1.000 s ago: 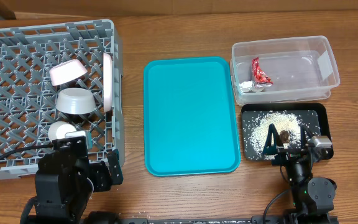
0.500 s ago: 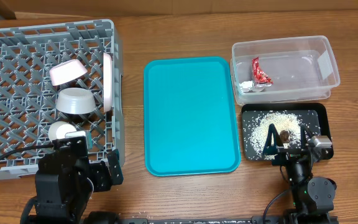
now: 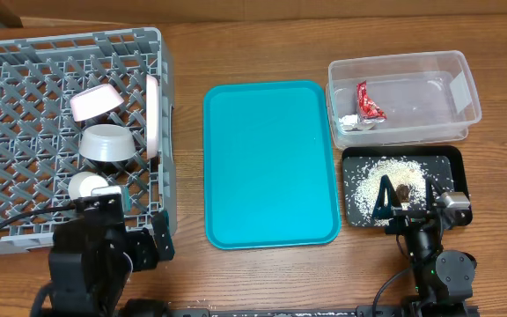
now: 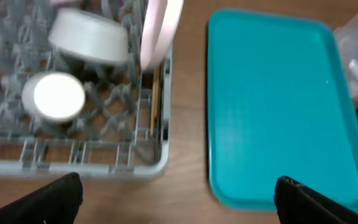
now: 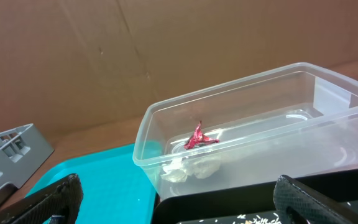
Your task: Sort waste into correct bins and load items into the dishwasher
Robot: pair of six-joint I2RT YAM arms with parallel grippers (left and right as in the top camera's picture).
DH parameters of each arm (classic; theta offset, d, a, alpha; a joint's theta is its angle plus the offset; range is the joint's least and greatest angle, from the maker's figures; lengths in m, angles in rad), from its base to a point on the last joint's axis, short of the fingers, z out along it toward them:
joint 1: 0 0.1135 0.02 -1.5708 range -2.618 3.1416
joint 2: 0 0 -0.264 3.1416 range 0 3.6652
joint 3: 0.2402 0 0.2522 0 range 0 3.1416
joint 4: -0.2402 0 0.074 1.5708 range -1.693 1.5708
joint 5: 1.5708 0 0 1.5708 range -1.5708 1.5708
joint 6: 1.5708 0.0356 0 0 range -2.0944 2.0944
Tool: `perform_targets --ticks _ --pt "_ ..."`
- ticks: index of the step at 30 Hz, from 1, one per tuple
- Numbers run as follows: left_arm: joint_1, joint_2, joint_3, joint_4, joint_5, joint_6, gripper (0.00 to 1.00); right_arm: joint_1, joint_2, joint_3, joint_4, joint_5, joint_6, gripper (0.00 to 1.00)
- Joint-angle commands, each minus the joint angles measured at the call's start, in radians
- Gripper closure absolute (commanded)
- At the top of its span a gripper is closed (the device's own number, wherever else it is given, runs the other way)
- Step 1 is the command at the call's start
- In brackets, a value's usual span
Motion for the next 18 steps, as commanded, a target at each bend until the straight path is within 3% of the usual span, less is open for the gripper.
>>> perform_targets --ticks 1,7,18 --pt "-0.006 -0.117 -0.148 0.137 -0.008 0.071 0.0 -0.006 -0.01 -0.011 0.008 -0.001 -0.002 0.0" --pt "-0.006 -0.349 -0.525 0.528 0.002 0.051 0.0 -0.006 -0.01 -0.011 0.008 -0.001 -0.002 0.0" --pt "-0.006 -0.554 -0.921 1.141 0.022 0.104 0.0 -0.006 -0.01 -0.011 0.008 -0.001 -0.002 0.0"
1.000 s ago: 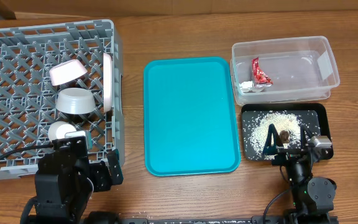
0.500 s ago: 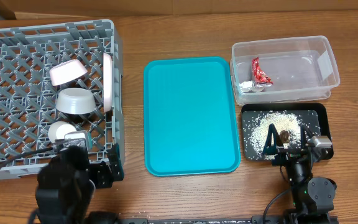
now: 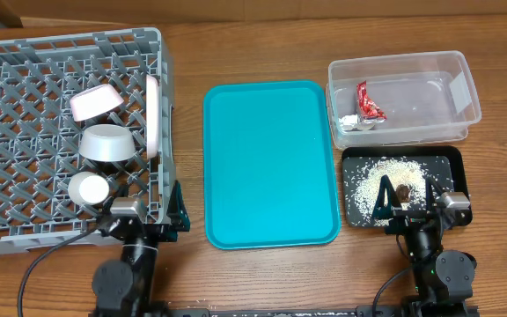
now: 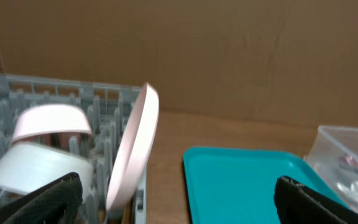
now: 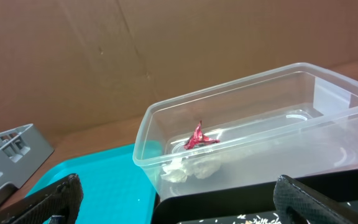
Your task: Sort waste into correct bins and load items into the dishwasher
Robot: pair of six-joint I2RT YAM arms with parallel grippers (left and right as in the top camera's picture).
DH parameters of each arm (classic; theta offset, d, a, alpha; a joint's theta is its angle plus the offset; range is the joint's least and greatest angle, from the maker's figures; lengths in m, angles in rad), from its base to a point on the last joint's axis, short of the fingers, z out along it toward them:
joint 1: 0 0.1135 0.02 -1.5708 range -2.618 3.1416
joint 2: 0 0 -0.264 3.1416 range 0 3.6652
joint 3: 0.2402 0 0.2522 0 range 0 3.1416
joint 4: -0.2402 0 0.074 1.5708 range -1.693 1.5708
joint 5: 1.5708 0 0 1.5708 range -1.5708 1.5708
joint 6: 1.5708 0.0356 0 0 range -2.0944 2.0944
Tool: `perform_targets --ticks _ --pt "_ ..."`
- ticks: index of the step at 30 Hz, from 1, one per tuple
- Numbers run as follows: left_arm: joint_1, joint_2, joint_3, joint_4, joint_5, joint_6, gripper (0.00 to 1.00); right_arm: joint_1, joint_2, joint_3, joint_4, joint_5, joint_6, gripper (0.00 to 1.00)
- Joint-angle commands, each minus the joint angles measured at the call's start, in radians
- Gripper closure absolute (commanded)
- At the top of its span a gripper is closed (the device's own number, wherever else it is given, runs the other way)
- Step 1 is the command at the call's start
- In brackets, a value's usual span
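Observation:
The grey dish rack point(image 3: 25, 53) at the left holds a pink bowl point(image 3: 93, 102), a white bowl point(image 3: 106, 143), a white cup point(image 3: 87, 187) and an upright pink plate point(image 4: 132, 149). My left gripper point(image 3: 141, 211) sits low at the rack's front right corner, open and empty, its fingers point(image 4: 48, 199) wide apart. A clear bin point(image 3: 403, 92) holds a red wrapper point(image 5: 197, 137) and a crumpled tissue point(image 5: 188, 168). My right gripper point(image 3: 405, 204) stands open and empty at the near edge of the black tray point(image 3: 447, 167), which is strewn with rice crumbs point(image 3: 372, 176).
A bare teal tray point(image 3: 267, 163) lies in the middle between the rack and the bins. A cardboard wall stands behind the table. Both arm bases sit at the table's front edge.
My left arm was raised, its wrist camera looking down on the rack's corner and the teal tray. It is now folded low at the front edge, looking level. The right arm has not moved.

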Motion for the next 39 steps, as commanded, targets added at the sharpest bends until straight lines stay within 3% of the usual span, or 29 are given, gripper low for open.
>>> perform_targets --ticks 1,4,10,39 --pt "-0.006 -0.037 -0.097 0.138 0.012 0.062 0.0 -0.006 -0.01 -0.011 0.008 -0.001 -0.002 0.0" --pt "-0.006 -0.037 -0.15 0.213 0.023 0.063 0.0 -0.006 -0.01 -0.011 0.008 -0.001 -0.002 0.0" --pt "-0.005 -0.037 -0.147 0.034 0.044 0.066 0.0 -0.006 -0.01 -0.011 0.008 -0.001 -0.002 0.0" --pt "-0.005 -0.036 -0.147 0.041 0.042 0.066 0.0 -0.006 -0.01 -0.011 0.008 -0.001 -0.002 0.0"
